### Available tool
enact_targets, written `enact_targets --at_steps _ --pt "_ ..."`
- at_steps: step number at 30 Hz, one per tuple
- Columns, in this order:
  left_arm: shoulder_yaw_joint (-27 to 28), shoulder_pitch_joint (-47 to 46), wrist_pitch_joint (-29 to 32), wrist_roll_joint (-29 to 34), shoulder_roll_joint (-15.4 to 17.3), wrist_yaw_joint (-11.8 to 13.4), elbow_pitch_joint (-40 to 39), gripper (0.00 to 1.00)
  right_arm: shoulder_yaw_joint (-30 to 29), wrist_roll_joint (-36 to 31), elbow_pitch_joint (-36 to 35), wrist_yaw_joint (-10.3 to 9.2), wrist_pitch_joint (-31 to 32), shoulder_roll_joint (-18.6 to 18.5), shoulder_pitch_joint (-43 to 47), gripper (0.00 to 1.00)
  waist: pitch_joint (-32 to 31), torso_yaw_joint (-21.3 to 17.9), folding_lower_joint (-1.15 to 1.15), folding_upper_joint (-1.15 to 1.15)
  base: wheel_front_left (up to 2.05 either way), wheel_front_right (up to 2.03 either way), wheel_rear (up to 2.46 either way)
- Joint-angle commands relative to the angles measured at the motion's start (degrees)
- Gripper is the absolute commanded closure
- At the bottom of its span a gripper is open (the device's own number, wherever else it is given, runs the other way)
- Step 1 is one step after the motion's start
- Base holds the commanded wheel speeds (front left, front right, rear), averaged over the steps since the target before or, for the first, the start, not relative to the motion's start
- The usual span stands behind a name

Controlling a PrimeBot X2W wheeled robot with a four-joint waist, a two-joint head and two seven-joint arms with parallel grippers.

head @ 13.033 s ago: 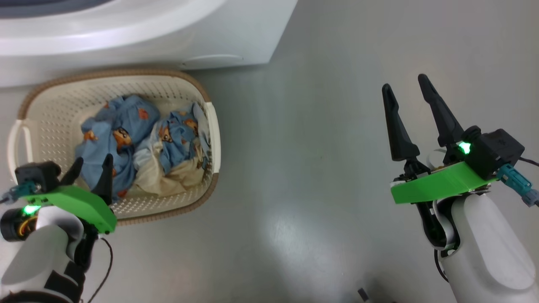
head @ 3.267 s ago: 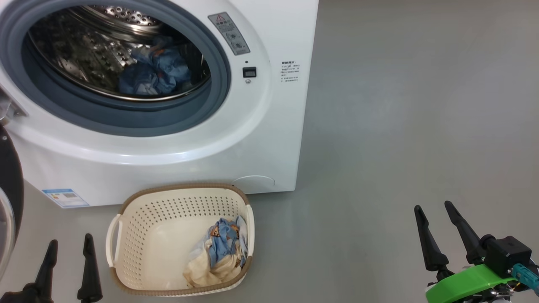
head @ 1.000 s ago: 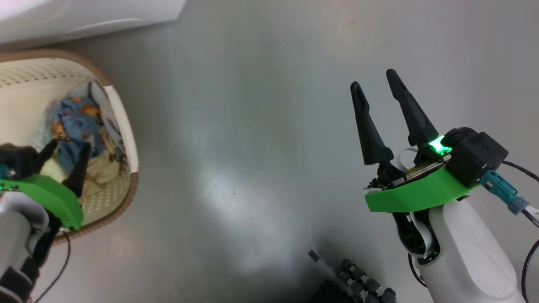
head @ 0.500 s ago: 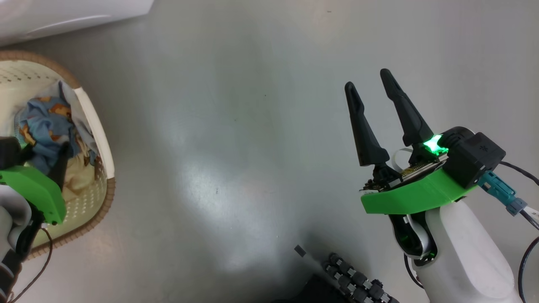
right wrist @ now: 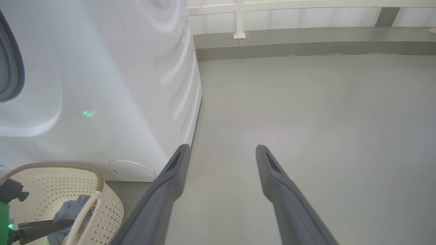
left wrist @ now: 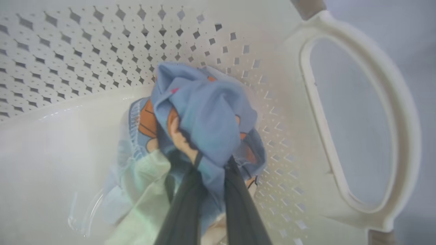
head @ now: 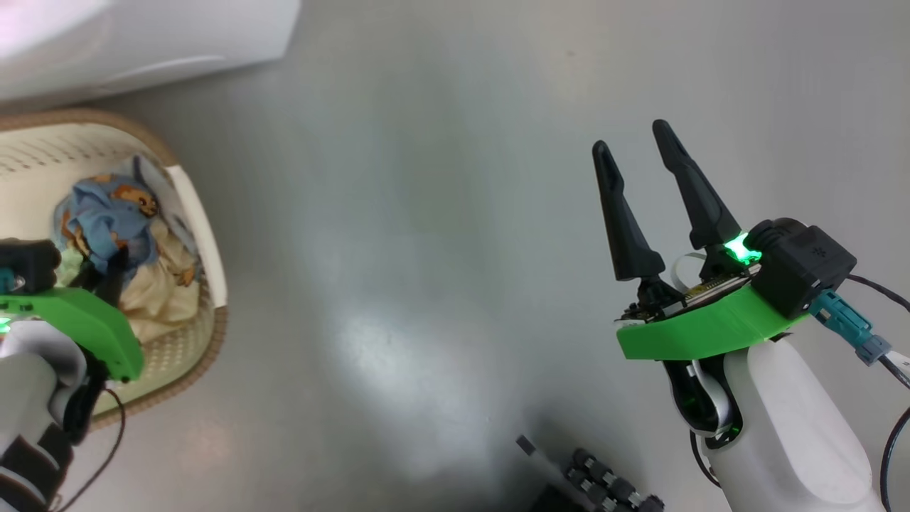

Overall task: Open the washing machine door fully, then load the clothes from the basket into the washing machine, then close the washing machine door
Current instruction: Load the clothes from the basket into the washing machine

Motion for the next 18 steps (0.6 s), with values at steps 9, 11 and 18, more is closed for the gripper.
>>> enact_targets --at_steps 9,11,18 --pt "6.34 5.70 -1.87 -0.77 -0.35 0.02 -3.17 1.00 -0.70 -1.88 1.89 0.25 -0.45 -0.77 3.08 0.00 -11.11 6.98 0.00 0.00 0.00 0.00 0.00" --pt "8.92 7.33 -1.88 0.74 -0.71 0.02 -4.44 1.00 -0.63 -1.92 2.54 0.25 -0.45 -1.48 3.61 0.00 -13.13 8.21 0.00 0.00 0.00 0.00 0.00" --pt "17.55 12.97 -1.89 7.54 -2.70 0.02 -8.68 1.00 -1.03 -1.57 4.15 0.25 -0.45 -4.08 5.83 0.00 -19.32 11.92 0.00 0.00 0.00 0.00 0.00"
